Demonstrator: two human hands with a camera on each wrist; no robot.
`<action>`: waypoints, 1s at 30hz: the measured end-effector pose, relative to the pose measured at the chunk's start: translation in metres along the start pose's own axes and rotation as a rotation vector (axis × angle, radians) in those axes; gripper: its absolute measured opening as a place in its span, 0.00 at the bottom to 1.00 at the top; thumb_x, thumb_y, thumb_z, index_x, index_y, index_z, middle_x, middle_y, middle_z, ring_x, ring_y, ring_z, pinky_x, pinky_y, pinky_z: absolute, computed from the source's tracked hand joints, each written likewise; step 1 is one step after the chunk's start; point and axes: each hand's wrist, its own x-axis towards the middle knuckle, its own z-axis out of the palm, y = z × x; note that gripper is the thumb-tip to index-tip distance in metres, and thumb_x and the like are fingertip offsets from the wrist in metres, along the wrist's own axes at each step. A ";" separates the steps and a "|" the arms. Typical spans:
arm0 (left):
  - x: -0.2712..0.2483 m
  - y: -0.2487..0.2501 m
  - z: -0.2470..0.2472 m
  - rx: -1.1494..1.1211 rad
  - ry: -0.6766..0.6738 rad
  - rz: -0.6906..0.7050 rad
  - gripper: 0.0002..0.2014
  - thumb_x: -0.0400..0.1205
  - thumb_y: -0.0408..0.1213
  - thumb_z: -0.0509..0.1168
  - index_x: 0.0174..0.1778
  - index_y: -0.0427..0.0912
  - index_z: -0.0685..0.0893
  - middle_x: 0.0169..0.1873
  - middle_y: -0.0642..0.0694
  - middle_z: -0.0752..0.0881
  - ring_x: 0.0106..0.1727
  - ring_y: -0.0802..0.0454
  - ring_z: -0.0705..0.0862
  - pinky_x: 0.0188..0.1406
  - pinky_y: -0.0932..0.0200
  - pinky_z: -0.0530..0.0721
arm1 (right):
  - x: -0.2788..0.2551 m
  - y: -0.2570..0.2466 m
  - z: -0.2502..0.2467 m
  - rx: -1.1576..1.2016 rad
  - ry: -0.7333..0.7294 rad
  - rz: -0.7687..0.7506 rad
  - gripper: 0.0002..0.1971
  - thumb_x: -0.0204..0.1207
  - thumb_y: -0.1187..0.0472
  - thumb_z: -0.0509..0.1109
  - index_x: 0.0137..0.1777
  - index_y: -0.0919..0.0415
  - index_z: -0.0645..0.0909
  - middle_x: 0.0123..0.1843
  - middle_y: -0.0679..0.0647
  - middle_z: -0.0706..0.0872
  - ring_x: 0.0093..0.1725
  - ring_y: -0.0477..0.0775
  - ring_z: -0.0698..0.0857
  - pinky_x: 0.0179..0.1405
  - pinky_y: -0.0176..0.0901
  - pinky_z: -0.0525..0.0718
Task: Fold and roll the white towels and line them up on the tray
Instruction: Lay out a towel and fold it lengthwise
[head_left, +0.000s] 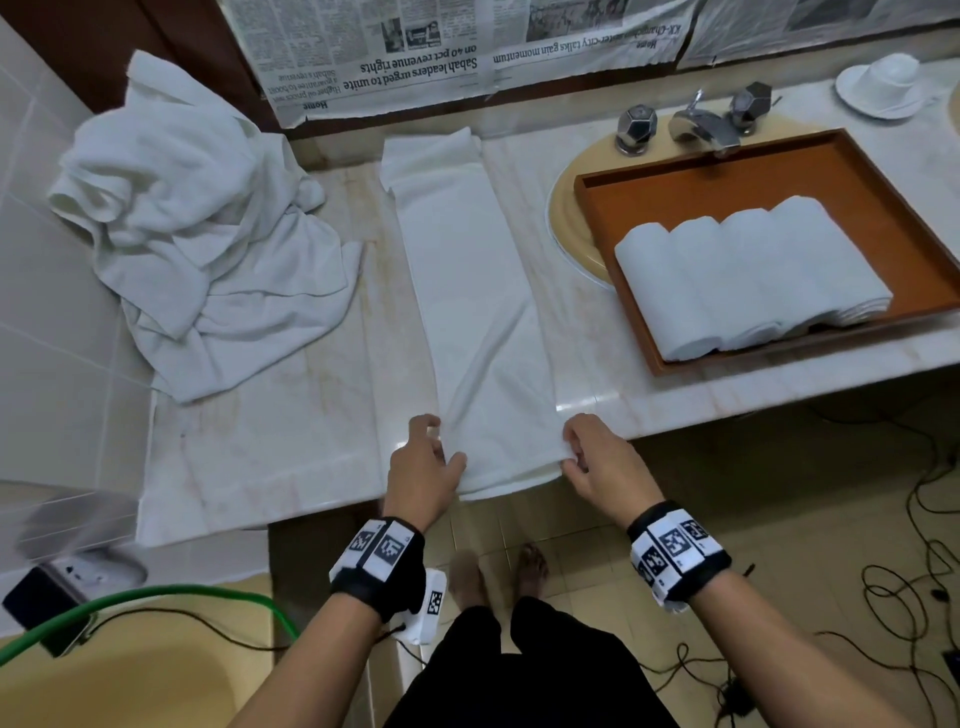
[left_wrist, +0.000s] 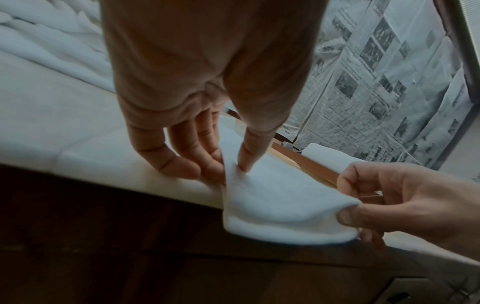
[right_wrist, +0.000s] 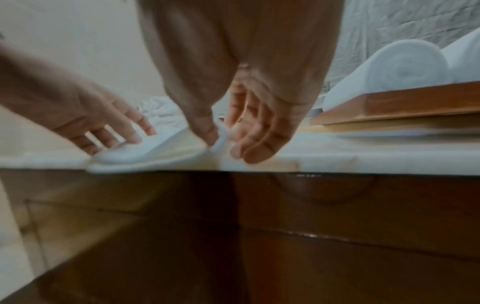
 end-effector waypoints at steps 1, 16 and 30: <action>-0.002 -0.002 0.002 -0.012 0.010 -0.018 0.20 0.79 0.39 0.70 0.66 0.47 0.73 0.40 0.51 0.83 0.46 0.48 0.84 0.46 0.57 0.78 | -0.004 -0.001 0.004 -0.023 0.028 0.000 0.10 0.79 0.60 0.70 0.54 0.55 0.71 0.48 0.49 0.74 0.39 0.54 0.80 0.41 0.52 0.84; -0.022 -0.007 0.018 0.014 -0.089 -0.135 0.10 0.81 0.49 0.66 0.44 0.47 0.86 0.39 0.49 0.90 0.47 0.52 0.87 0.49 0.58 0.79 | -0.032 0.009 0.014 0.480 0.017 0.292 0.06 0.78 0.71 0.61 0.45 0.59 0.71 0.39 0.55 0.76 0.34 0.49 0.72 0.32 0.36 0.73; -0.032 -0.011 0.033 -0.429 -0.189 -0.268 0.12 0.80 0.44 0.74 0.33 0.48 0.81 0.25 0.59 0.82 0.34 0.54 0.80 0.41 0.57 0.78 | -0.029 0.012 0.015 0.632 0.136 0.318 0.10 0.77 0.61 0.74 0.48 0.55 0.73 0.41 0.58 0.80 0.37 0.55 0.78 0.39 0.44 0.79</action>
